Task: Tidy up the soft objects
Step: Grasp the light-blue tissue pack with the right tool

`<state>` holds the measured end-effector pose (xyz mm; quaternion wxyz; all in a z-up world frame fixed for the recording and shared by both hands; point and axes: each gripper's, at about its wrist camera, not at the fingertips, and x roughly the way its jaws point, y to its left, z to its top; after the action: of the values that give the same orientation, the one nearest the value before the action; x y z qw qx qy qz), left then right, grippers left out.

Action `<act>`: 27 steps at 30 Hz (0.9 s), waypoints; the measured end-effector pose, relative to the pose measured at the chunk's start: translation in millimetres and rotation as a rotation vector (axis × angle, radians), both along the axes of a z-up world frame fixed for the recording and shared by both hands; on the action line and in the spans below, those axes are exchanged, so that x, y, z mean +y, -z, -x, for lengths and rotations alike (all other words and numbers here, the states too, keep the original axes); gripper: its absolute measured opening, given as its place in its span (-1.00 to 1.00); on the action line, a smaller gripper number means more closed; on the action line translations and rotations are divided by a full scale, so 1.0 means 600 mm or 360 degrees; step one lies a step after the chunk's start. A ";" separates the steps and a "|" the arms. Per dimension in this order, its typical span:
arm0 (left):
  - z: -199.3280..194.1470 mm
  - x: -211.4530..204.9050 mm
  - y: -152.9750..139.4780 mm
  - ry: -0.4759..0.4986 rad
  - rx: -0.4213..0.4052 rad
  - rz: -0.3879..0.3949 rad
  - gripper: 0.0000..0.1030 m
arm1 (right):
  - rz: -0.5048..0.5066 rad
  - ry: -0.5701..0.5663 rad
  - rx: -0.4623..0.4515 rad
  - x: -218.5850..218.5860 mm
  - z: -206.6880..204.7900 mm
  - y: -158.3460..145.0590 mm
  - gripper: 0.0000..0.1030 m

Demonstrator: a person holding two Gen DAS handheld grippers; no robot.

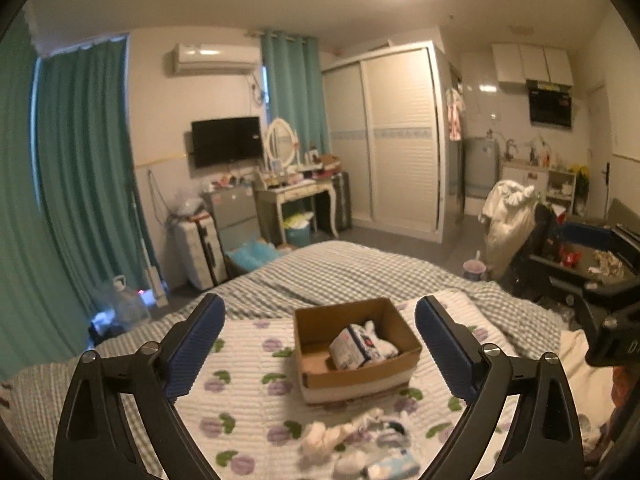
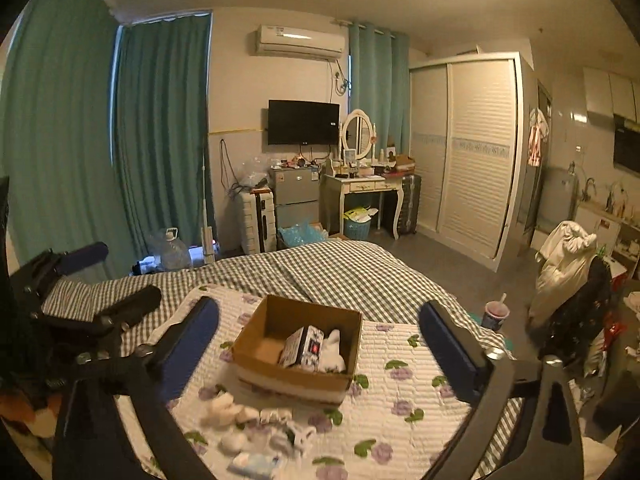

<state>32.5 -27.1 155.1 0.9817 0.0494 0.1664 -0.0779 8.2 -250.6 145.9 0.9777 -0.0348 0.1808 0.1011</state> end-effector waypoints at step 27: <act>-0.028 0.070 0.410 -0.0167 0.0724 -0.0045 0.87 | 0.0125 -0.0111 0.0804 0.137 -0.052 0.488 1.00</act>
<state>49.4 14.7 -91.0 0.9209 0.0356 0.3867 -0.0335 39.2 -168.3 -147.2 0.8953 -0.0526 0.4217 0.1331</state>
